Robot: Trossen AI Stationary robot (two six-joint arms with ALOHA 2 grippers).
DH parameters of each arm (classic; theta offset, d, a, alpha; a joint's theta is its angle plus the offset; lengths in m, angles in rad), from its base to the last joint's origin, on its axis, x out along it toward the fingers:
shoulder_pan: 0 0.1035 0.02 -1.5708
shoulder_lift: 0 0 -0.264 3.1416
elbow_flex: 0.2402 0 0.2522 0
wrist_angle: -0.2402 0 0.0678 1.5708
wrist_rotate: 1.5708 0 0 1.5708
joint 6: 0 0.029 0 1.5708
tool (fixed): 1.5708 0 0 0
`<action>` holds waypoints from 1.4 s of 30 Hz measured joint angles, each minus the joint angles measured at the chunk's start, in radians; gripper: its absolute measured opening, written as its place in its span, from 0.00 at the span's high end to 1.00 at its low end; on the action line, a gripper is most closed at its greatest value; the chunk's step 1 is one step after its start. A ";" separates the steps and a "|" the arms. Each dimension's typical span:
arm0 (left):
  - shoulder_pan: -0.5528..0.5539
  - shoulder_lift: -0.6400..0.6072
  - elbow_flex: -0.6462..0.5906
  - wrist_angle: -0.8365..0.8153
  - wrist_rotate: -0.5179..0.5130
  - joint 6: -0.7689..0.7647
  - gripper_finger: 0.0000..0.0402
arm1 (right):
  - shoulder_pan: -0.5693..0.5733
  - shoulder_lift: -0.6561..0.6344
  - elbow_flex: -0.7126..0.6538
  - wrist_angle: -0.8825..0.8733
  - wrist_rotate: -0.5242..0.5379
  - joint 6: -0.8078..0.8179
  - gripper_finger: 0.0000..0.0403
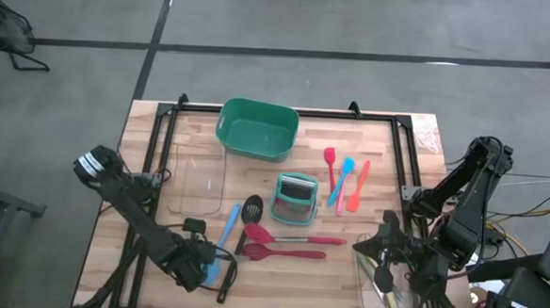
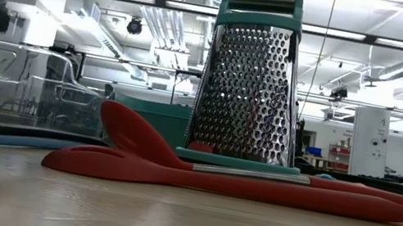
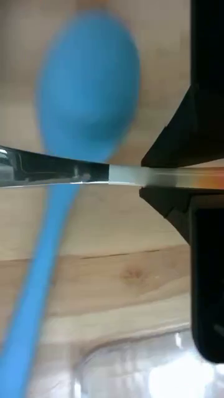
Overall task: Pick & Place Kitchen Items
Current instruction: Put the orange table knife into the bottom transparent bin
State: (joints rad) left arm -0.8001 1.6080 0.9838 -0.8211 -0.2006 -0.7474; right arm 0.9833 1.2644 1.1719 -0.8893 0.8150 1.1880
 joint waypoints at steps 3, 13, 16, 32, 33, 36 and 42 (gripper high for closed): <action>0.000 -0.038 0.037 -0.014 -0.044 0.032 0.91 | 0.000 0.000 -0.008 0.033 0.016 -0.043 0.98; 0.027 -0.182 0.136 0.147 -0.148 0.252 0.90 | 0.000 -0.001 -0.067 0.274 0.105 -0.290 0.98; 0.047 -0.220 0.138 0.287 -0.109 0.355 0.91 | -0.018 -0.001 -0.121 0.412 0.104 -0.427 0.98; 0.187 -0.233 0.124 0.714 0.140 0.594 0.90 | -0.166 0.118 -0.403 1.440 -0.117 -1.094 0.80; 0.196 -0.231 0.124 0.720 0.152 0.594 0.90 | -0.175 0.148 -0.397 1.472 -0.117 -1.126 0.77; 0.220 -0.229 0.124 0.755 0.205 0.595 0.90 | -0.205 0.228 -0.355 1.506 -0.124 -1.197 0.68; 0.244 -0.213 0.124 0.814 0.273 0.610 0.90 | -0.266 0.335 -0.229 1.513 -0.195 -1.278 0.55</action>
State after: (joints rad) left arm -0.5565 1.3949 1.1076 -0.0075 0.0721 -0.1373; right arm 0.7168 1.5994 0.9428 0.6233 0.6197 -0.0895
